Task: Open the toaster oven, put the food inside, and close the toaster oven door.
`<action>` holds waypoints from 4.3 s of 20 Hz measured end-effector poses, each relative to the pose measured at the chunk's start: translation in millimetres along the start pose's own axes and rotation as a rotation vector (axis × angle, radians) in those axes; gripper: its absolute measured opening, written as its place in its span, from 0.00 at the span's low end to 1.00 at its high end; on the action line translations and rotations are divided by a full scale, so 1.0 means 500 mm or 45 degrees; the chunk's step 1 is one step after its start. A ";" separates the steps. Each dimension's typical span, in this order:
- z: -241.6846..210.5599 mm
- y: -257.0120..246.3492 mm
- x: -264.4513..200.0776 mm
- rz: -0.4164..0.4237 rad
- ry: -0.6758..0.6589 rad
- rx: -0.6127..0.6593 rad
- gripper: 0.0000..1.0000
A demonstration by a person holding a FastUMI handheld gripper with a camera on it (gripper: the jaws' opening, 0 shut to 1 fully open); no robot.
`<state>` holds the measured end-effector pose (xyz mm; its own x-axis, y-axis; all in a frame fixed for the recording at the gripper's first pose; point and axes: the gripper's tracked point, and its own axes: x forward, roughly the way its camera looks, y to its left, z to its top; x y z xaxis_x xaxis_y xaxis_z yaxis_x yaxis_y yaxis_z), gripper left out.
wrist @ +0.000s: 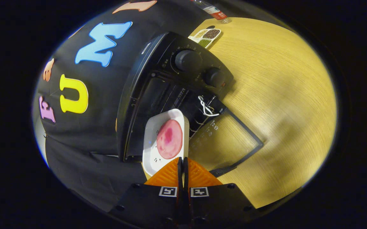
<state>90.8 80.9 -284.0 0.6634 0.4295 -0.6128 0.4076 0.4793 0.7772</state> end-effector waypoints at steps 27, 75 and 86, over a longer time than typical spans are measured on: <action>0.041 0.089 0.168 0.138 -0.247 0.261 0.23; -0.165 -0.202 0.006 -0.688 0.159 -1.289 0.98; -0.161 -0.215 0.026 -0.742 0.186 -1.217 0.99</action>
<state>5.0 96.6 -387.3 0.4234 0.0041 -0.9059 -0.0582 0.9980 -0.0227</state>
